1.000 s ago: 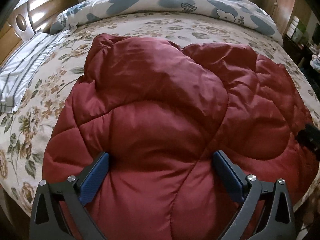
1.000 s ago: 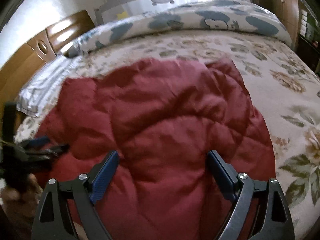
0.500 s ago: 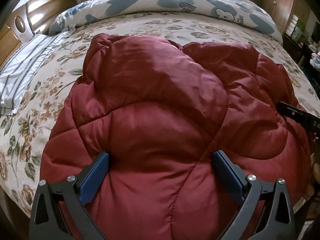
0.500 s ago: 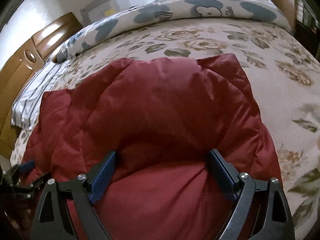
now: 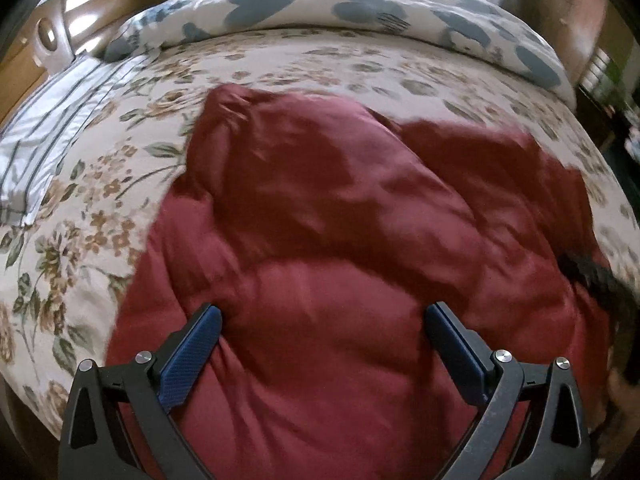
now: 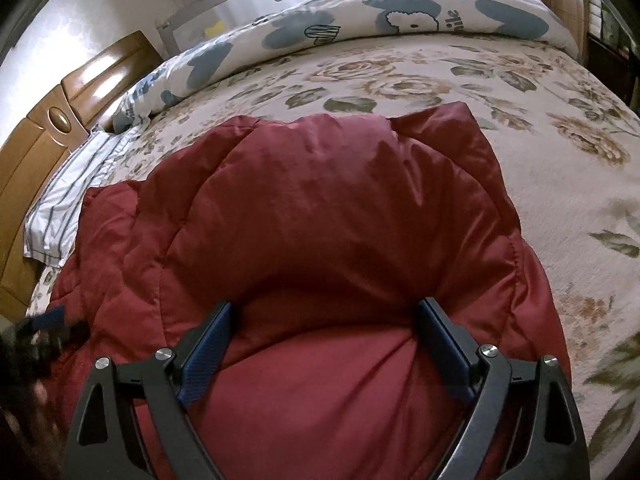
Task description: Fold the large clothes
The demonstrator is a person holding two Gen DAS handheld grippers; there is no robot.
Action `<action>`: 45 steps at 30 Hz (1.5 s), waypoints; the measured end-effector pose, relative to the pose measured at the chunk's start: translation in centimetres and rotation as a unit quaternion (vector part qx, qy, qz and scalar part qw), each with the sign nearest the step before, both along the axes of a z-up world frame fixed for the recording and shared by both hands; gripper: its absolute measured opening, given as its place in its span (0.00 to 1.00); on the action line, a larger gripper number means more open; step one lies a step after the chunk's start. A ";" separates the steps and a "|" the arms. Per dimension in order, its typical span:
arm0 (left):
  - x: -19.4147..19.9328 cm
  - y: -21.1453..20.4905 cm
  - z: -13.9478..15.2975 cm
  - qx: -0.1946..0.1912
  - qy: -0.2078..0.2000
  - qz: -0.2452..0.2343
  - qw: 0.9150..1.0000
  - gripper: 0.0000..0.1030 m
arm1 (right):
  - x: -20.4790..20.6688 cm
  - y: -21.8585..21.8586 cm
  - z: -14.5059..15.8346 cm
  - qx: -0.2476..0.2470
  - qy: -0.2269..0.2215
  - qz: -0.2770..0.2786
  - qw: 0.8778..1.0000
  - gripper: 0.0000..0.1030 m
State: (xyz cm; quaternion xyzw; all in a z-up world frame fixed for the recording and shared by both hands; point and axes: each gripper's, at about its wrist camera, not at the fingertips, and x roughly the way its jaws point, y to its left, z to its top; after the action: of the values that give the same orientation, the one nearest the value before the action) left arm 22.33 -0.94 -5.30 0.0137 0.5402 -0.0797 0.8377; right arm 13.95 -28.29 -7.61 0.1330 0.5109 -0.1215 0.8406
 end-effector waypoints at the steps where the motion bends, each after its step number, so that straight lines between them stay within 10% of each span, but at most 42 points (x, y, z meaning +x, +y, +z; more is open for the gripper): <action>1: 1.1 0.5 -0.4 -0.002 0.008 0.010 1.000 1.00 | 0.0 0.0 0.0 0.000 0.000 0.000 1.000 0.89; 16: 6.3 1.5 -4.5 0.000 0.042 0.048 0.998 1.00 | -0.1 0.5 0.0 -0.003 -0.002 0.001 1.000 0.90; 45: -12.3 0.4 4.2 -0.013 -0.020 -0.009 1.000 0.99 | -9.7 5.1 4.0 -0.041 -0.008 0.019 0.999 0.90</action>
State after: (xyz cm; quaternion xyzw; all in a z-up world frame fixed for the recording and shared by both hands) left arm 10.01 -0.50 -1.11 0.0094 0.5221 -0.0940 0.8476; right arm 4.27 -23.22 -3.63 0.0895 0.5013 -0.1257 0.8514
